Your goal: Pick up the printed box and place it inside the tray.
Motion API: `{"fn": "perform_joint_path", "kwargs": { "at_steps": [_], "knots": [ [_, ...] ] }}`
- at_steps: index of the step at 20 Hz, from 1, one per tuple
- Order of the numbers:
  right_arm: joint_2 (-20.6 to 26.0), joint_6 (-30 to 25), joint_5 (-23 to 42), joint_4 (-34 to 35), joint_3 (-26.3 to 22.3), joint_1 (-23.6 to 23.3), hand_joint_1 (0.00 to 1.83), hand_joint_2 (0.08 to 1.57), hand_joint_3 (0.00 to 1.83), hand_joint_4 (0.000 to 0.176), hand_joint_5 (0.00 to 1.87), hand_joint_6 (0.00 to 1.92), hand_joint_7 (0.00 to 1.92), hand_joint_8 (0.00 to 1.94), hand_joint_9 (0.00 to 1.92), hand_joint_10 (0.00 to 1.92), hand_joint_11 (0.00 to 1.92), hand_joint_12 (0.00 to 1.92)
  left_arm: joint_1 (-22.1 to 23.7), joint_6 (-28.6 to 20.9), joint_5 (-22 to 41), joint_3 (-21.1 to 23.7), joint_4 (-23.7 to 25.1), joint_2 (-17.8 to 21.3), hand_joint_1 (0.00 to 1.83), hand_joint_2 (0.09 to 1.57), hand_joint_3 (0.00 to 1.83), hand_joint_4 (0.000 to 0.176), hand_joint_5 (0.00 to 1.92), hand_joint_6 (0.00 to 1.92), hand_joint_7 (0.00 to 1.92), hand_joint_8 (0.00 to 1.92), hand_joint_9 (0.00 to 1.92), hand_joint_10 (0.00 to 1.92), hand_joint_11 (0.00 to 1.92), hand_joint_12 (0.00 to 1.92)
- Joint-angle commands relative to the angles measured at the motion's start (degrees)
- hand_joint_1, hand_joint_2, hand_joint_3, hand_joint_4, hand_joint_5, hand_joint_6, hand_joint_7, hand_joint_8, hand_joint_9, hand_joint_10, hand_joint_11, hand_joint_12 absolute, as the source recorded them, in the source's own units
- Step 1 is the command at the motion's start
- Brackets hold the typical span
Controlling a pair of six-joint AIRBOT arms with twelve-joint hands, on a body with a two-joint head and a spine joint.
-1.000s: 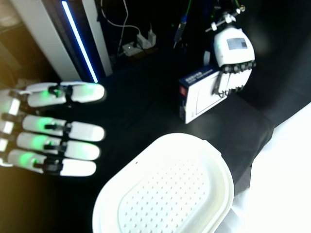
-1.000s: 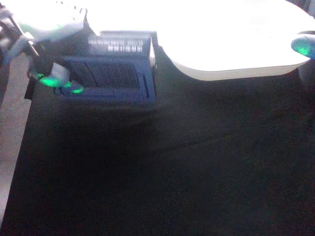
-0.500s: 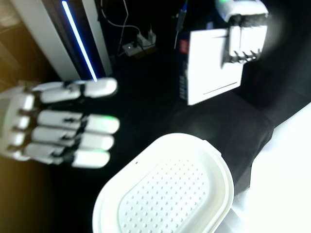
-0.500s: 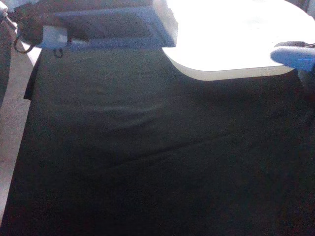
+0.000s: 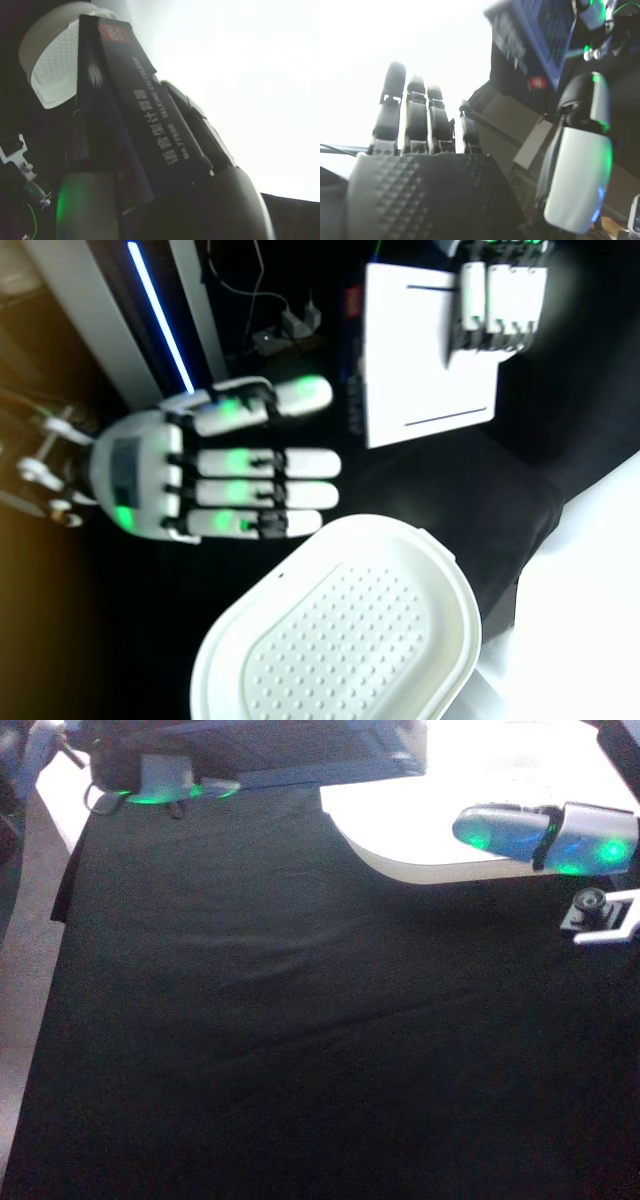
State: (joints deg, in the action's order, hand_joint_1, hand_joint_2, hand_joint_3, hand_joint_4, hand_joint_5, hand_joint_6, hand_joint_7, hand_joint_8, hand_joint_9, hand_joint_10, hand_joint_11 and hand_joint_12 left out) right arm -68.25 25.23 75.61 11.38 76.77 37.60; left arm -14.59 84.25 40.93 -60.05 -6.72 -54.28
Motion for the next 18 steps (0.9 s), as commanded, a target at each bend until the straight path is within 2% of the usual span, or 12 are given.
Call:
{"fn": "perform_joint_path", "kwargs": {
  "at_steps": [1,2,3,4,5,6,7,8,9,12,16,18],
  "knots": [
    [0.0,-0.8,7.0,0.3,0.2,-0.7,0.61,0.77,0.0,0.176,0.0,0.0,0.06,0.0,0.04,0.01,0.0,0.52,0.4,0.2,8.9,-0.3,0.0,-0.2,1.39,1.07,0.0,0.0,0.89,0.99,1.04,0.8,1.17,0.95,1.13,1.18],
    [-0.3,-0.8,7.0,0.5,0.3,-0.8,0.61,0.76,0.0,0.176,0.0,0.0,0.05,0.0,0.05,0.01,0.0,0.5,0.0,0.2,9.5,-0.4,-0.1,-1.0,1.39,1.07,0.0,0.0,0.89,1.01,1.04,0.79,1.17,0.94,1.13,1.13],
    [-0.8,-0.8,7.0,0.7,0.4,-0.8,0.61,0.77,0.0,0.176,0.0,0.0,0.03,0.0,0.04,0.01,0.0,0.55,-0.3,0.2,9.9,-0.6,-0.1,-1.9,1.39,1.09,0.0,0.0,0.88,0.99,0.99,0.87,1.12,1.02,1.13,1.1],
    [-1.1,-0.8,7.0,0.8,0.5,-0.9,0.62,0.77,0.0,0.176,0.0,0.0,0.0,0.0,0.04,0.0,0.0,0.57,-0.6,0.2,10.2,-0.9,-0.2,-2.9,1.39,1.06,0.0,0.0,0.93,0.93,1.07,0.74,1.2,0.89,1.16,1.07],
    [-1.2,-0.8,7.0,0.8,0.5,-0.9,0.63,0.78,0.0,0.176,0.0,0.0,0.0,0.0,0.03,0.0,0.0,0.57,-0.8,0.2,10.4,-1.1,-0.3,-3.4,1.39,1.07,0.01,0.0,0.92,0.93,1.03,0.8,1.15,0.95,1.16,1.06],
    [-1.5,-0.9,7.0,0.8,0.5,-1.2,0.63,0.81,0.01,0.176,0.0,0.0,0.0,0.0,0.06,0.01,0.0,0.69,-1.0,0.2,10.6,-1.4,-0.5,-4.2,1.4,1.05,0.0,0.0,0.96,0.84,1.1,0.72,1.23,0.85,1.14,1.06],
    [-1.7,-1.0,7.0,0.8,0.5,-1.3,0.62,0.85,0.01,0.176,0.0,0.0,0.0,0.0,0.07,0.01,0.0,0.74,-1.3,0.2,10.9,-1.6,-0.8,-4.7,1.39,1.07,0.01,0.0,0.9,0.96,1.02,0.82,1.15,0.96,1.12,1.07],
    [-1.9,-1.0,7.0,0.7,0.5,-1.5,0.63,0.86,0.01,0.176,0.0,0.0,0.0,0.0,0.05,0.0,0.0,0.73,-1.6,0.2,11.5,-1.8,-1.4,-5.2,1.39,1.06,0.0,0.0,0.92,0.96,1.06,0.77,1.22,0.85,1.11,1.03],
    [-2.0,-1.0,7.0,0.7,0.5,-1.6,0.65,0.84,0.0,0.176,0.0,0.0,0.0,0.0,0.04,0.0,0.0,0.72,-2.1,0.1,12.3,-2.1,-2.2,-5.8,1.39,1.07,0.0,0.0,0.9,0.97,1.03,0.82,1.17,0.89,1.11,0.99],
    [-2.5,-1.0,7.0,0.9,0.6,-1.9,0.68,0.88,0.01,0.176,0.0,0.0,0.0,0.0,0.04,0.01,0.0,0.67,-3.5,-2.8,15.0,-3.1,-3.4,-7.8,1.39,1.1,0.0,0.0,0.85,1.07,0.96,0.95,1.1,0.99,1.1,1.0],
    [-3.2,-1.0,7.1,1.0,0.7,-2.3,0.66,0.94,0.01,0.176,0.0,0.0,0.05,0.01,0.09,0.01,0.0,0.68,-4.6,-5.8,15.8,-4.9,-3.7,-10.2,1.39,1.09,0.0,0.0,0.87,1.01,0.98,0.93,1.1,1.0,1.07,1.05],
    [-3.6,-1.0,7.1,1.0,0.7,-2.4,0.68,0.95,0.01,0.176,0.03,0.01,0.05,0.0,0.1,0.01,0.0,0.69,-5.0,-6.6,15.9,-5.4,-3.9,-10.8,1.39,1.07,0.0,0.0,0.95,0.87,1.05,0.84,1.11,0.96,1.02,1.07]
  ]
}}
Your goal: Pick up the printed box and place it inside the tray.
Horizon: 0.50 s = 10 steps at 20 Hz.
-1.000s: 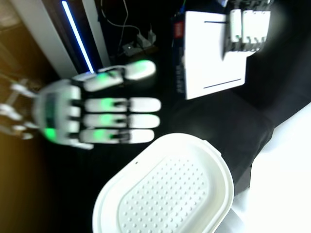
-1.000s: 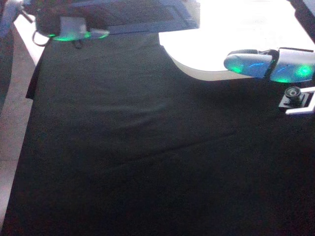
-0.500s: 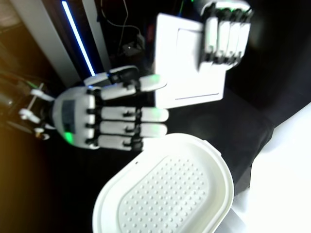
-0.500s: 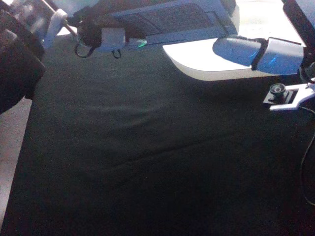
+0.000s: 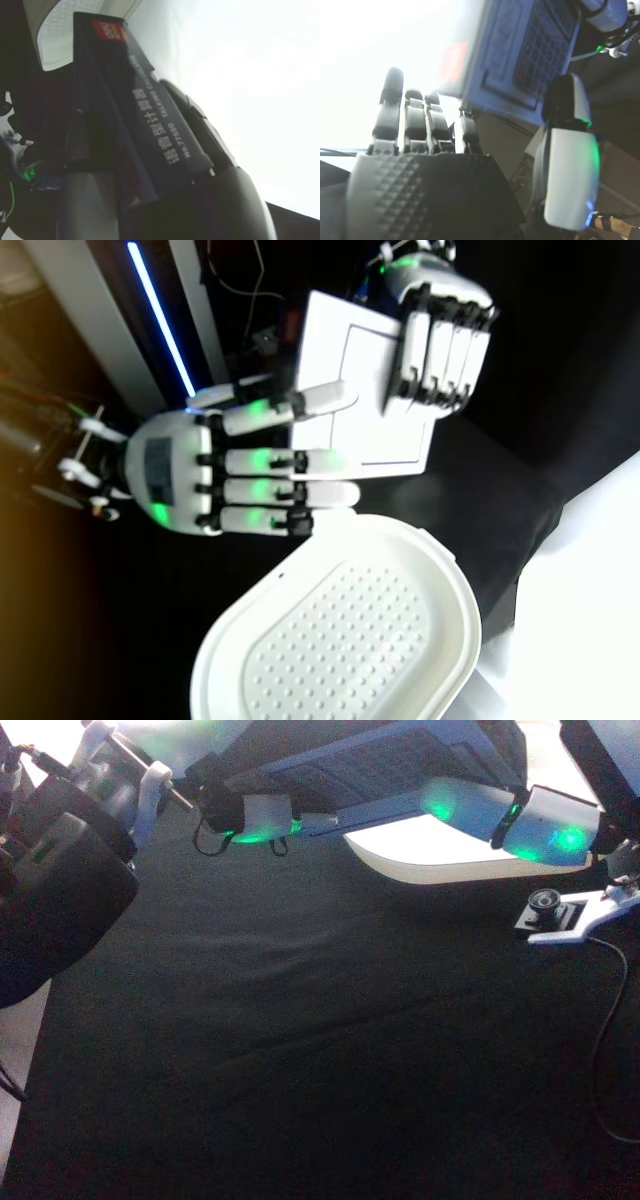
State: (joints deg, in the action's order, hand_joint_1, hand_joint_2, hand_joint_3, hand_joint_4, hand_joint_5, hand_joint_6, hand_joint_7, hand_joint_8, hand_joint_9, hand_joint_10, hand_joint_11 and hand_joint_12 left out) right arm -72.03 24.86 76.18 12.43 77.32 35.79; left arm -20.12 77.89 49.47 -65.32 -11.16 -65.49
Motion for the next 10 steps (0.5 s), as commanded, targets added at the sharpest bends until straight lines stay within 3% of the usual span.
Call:
{"fn": "perform_joint_path", "kwargs": {
  "at_steps": [1,4,7,8,10],
  "knots": [
    [0.1,-0.7,6.6,0.0,0.2,-0.7,0.69,0.96,0.01,0.176,0.02,0.0,0.04,0.0,0.09,0.0,0.0,0.67,0.2,-1.2,7.3,-0.7,0.5,-0.2,1.4,1.06,0.0,0.0,0.95,0.86,1.06,0.83,1.12,0.96,1.02,1.07],
    [-0.3,-0.8,6.6,0.0,0.2,-0.7,0.79,0.99,0.0,0.176,0.24,0.01,0.18,0.01,0.22,0.02,0.0,0.88,-0.1,-2.6,7.2,-1.4,0.6,-1.0,1.39,1.09,0.0,0.0,0.88,0.96,0.99,0.9,1.09,1.04,1.04,1.13],
    [-0.6,-1.0,6.8,0.1,0.2,-0.7,0.91,0.97,0.0,0.152,0.46,0.01,0.41,0.01,0.47,0.03,0.12,1.04,-0.2,-3.0,7.4,-1.7,0.6,-1.5,1.39,1.09,0.0,0.0,0.87,0.98,0.98,0.92,1.09,1.05,1.09,1.14],
    [-0.7,-1.2,6.9,0.1,0.2,-0.8,1.03,0.97,0.0,0.115,0.54,0.01,0.5,0.02,0.6,0.07,0.38,1.14,-0.3,-3.1,7.5,-1.7,0.6,-1.6,1.39,1.09,0.0,0.0,0.87,0.95,0.99,0.89,1.12,1.01,1.16,1.08],
    [-0.8,-1.2,7.0,0.1,0.2,-0.8,1.13,1.01,0.0,0.11,0.71,0.03,0.65,0.03,0.74,0.1,0.54,1.06,-0.4,-3.4,7.9,-1.8,0.6,-1.7,1.42,1.0,0.0,0.0,1.07,0.57,1.2,0.61,1.35,0.68,1.31,0.92]
  ]
}}
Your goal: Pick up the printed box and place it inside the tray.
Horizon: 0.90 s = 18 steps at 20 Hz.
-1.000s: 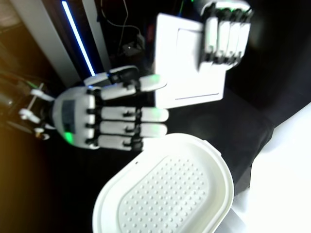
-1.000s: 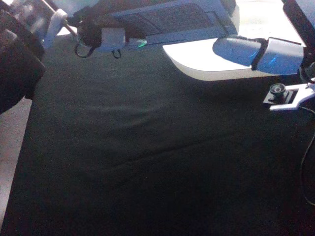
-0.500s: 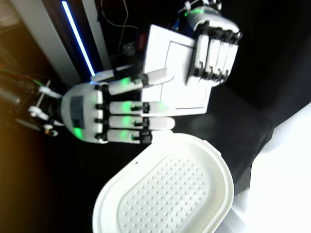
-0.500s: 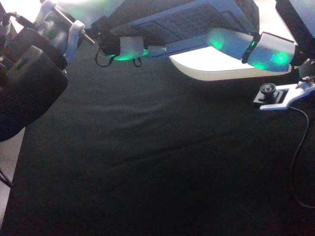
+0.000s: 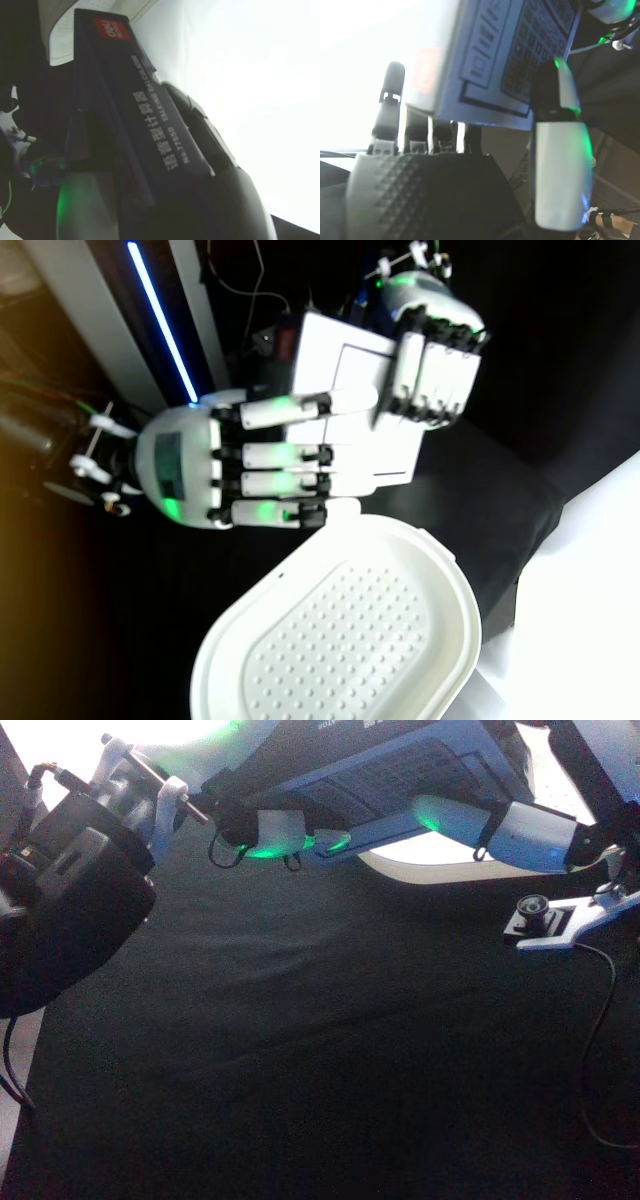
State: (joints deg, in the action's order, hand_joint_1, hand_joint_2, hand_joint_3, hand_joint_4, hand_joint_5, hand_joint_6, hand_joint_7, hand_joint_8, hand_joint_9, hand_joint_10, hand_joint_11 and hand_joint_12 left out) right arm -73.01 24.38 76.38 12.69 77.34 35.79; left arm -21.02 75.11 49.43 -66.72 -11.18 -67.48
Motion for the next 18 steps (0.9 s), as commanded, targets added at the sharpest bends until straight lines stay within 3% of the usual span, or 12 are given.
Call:
{"fn": "perform_joint_path", "kwargs": {
  "at_steps": [1,2,3,5,9,11,12,13,14,15,16,18],
  "knots": [
    [0.2,-0.8,6.9,-0.2,0.2,-0.8,1.17,1.0,0.0,0.073,0.83,0.03,0.85,0.08,0.97,0.19,0.73,0.99,0.4,-0.9,8.0,-0.4,0.7,0.2,1.42,1.0,0.0,0.0,1.05,0.63,1.25,0.49,1.39,0.61,1.33,0.87],
    [0.1,-0.8,7.0,-0.2,0.2,-0.8,1.25,1.05,0.01,0.0,1.02,0.63,1.03,0.71,1.19,0.44,0.87,1.2,0.3,-1.0,8.1,-0.4,0.7,0.2,1.42,1.0,0.0,0.0,0.99,0.75,1.27,0.44,1.4,0.56,1.35,0.83],
    [0.1,-0.8,7.4,-0.2,0.2,-0.8,1.27,1.07,0.01,0.0,1.04,0.8,1.05,0.86,1.15,0.78,0.91,1.35,0.2,-1.1,8.2,-0.4,0.8,0.3,1.4,1.05,0.0,0.0,0.89,0.89,1.12,0.67,1.24,0.82,1.34,0.81],
    [0.1,-1.5,7.8,-0.2,0.2,-0.8,1.13,1.05,0.0,0.0,1.14,0.7,1.09,0.96,1.04,1.42,0.91,1.74,-0.1,-1.5,8.3,-0.4,0.8,0.3,1.4,1.06,0.0,0.0,0.88,0.93,1.07,0.74,1.2,0.87,1.33,0.84],
    [0.1,-2.0,7.9,-0.2,0.2,-0.8,1.16,1.04,0.0,0.0,1.16,0.66,1.14,0.85,1.09,1.3,0.96,1.64,-0.1,-1.6,8.4,-0.4,0.8,0.3,1.4,1.06,0.0,0.0,0.89,0.99,1.11,0.62,1.21,0.84,1.31,0.84],
    [0.1,-2.3,8.0,-0.3,0.2,-0.8,1.2,1.02,0.0,0.0,1.21,0.57,1.13,1.31,1.15,1.64,1.05,1.83,-0.1,-2.8,8.6,-0.5,1.3,0.4,1.39,1.06,0.0,0.0,0.89,0.97,1.04,0.75,1.2,0.86,1.28,0.81],
    [0.1,-2.5,8.0,-0.3,0.3,-0.8,1.2,1.02,0.0,0.0,1.21,0.56,1.11,1.29,1.14,1.63,1.04,1.84,-0.1,-4.2,9.2,-0.7,1.9,0.5,1.4,1.04,0.0,0.0,0.92,0.97,1.11,0.65,1.29,0.71,1.27,0.76],
    [0.1,-2.5,8.1,-0.4,0.3,-0.8,1.2,1.02,0.0,0.0,1.22,0.55,1.09,1.19,1.12,1.56,1.02,1.81,-0.2,-5.9,9.8,-0.8,2.5,0.6,1.27,0.99,0.0,0.0,0.8,0.4,0.96,0.3,1.13,0.41,1.11,0.66],
    [0.1,-2.5,8.2,-0.4,0.3,-0.9,1.19,1.02,0.0,0.0,1.22,0.54,1.1,1.18,1.13,1.59,1.03,1.83,-0.4,-7.7,10.2,-0.9,3.3,1.0,1.14,0.97,0.0,0.0,0.57,0.11,0.65,0.08,0.76,0.14,0.81,0.53],
    [0.2,-2.5,8.3,-0.4,0.3,-1.0,1.18,1.02,0.0,0.0,1.23,0.54,1.12,1.28,1.17,1.69,1.09,1.9,-0.4,-8.7,10.8,-0.9,3.6,1.4,1.03,0.97,0.0,0.0,0.46,0.02,0.51,0.01,0.58,0.03,0.56,0.53],
    [0.2,-2.5,8.5,-0.3,0.3,-1.1,1.18,1.02,0.0,0.0,1.23,0.53,1.11,1.24,1.16,1.67,1.09,1.91,-0.5,-9.2,11.2,-0.9,3.7,1.7,0.88,0.95,0.0,0.0,0.4,0.02,0.37,0.0,0.4,0.01,0.2,0.75],
    [0.4,-2.5,8.8,-0.3,0.3,-1.2,1.17,1.02,0.0,0.0,1.22,0.55,1.11,1.22,1.13,1.6,1.05,1.84,-0.6,-9.8,11.7,-0.6,3.8,2.6,0.73,0.88,0.0,0.0,0.15,0.0,0.14,0.0,0.16,0.0,0.01,0.61]
  ]
}}
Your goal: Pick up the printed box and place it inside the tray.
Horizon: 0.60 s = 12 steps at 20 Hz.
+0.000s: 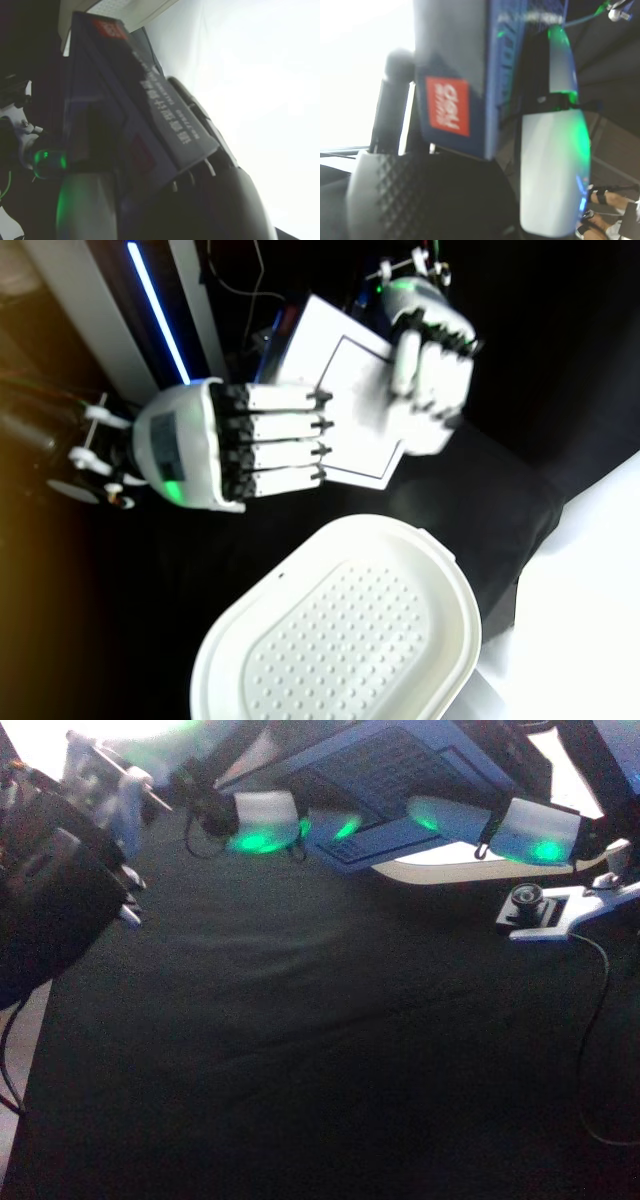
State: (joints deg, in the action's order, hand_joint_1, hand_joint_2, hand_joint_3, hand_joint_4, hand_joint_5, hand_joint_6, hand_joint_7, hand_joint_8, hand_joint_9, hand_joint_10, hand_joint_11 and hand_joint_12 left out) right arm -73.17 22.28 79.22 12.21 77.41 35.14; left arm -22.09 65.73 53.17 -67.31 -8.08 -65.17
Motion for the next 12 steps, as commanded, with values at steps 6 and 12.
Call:
{"fn": "perform_joint_path", "kwargs": {
  "at_steps": [6,12],
  "knots": [
    [1.1,-0.4,7.0,0.2,0.3,-1.2,1.18,1.02,0.0,0.0,1.22,0.56,1.12,0.86,1.09,1.3,0.96,1.65,-0.5,-0.8,10.1,1.4,1.3,2.4,0.8,0.75,0.0,0.057,0.0,0.0,0.0,0.0,0.0,0.0,0.0,0.0],
    [2.9,-0.4,7.3,0.3,1.8,-6.7,1.26,1.13,0.0,0.0,0.94,1.03,0.96,1.08,1.03,1.05,0.81,1.65,-1.0,-0.8,10.7,2.9,1.6,6.1,0.76,0.75,0.0,0.11,0.0,0.0,0.0,0.0,0.0,0.0,0.01,0.49]
  ]
}}
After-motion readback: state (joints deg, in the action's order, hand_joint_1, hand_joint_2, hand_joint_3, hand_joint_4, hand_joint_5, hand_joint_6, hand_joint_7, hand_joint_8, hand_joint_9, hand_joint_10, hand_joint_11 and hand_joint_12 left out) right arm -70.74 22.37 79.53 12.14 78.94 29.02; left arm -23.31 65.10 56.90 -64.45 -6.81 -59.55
